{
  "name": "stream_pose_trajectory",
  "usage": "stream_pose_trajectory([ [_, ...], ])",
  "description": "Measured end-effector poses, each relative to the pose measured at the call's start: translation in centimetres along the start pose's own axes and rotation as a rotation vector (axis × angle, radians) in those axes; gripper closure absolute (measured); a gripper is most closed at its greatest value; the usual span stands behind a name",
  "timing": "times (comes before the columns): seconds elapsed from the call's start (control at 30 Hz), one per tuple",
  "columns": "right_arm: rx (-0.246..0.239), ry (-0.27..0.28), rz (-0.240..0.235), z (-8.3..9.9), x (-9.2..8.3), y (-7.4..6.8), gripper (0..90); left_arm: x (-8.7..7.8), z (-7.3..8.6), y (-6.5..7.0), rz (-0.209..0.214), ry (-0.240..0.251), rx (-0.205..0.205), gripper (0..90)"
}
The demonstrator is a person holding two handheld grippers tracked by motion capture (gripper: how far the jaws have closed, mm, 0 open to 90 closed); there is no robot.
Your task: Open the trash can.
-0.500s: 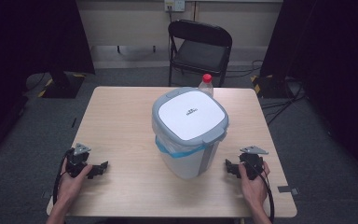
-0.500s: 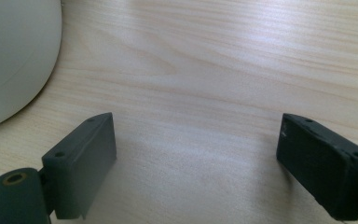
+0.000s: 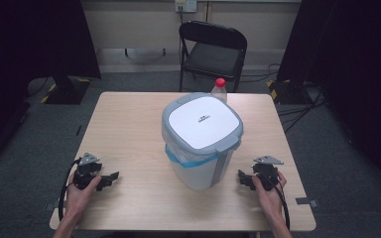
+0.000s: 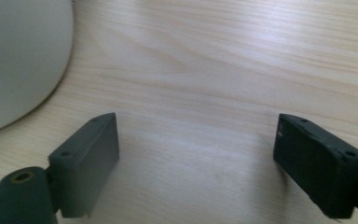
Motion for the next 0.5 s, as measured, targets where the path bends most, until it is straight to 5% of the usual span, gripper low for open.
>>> stream_pose_trajectory([
  [0.13, -0.039, -0.02, -0.032, -0.2, -0.3, -0.9, 15.3, -0.2, -0.6, 1.2, 0.05, 0.02, -0.02, 20.1],
  [0.27, -0.032, -0.018, -0.071, -0.3, -0.7, -1.6, 15.8, -0.1, -1.7, 2.9, 0.072, 0.044, 0.035, 21.0],
  [0.3, -0.035, -0.015, -0.074, -0.4, -0.7, -1.8, 16.6, 0.1, -2.4, 3.8, 0.08, 0.054, 0.085, 21.2],
  [0.5, -0.058, 0.017, -0.122, -1.6, -1.5, -3.6, 16.8, 0.9, -5.1, 5.6, 0.109, 0.087, 0.076, 21.6],
])
Point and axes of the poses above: each handheld gripper's, and its own axes: x roughly forward along the jaws, z roughly out of its underside, y roughly to its right, the point moved 6 cm from there along x, roughly forward along the jaws, and after that the axes turned 7 degrees about -z, right-handed, at the moved point
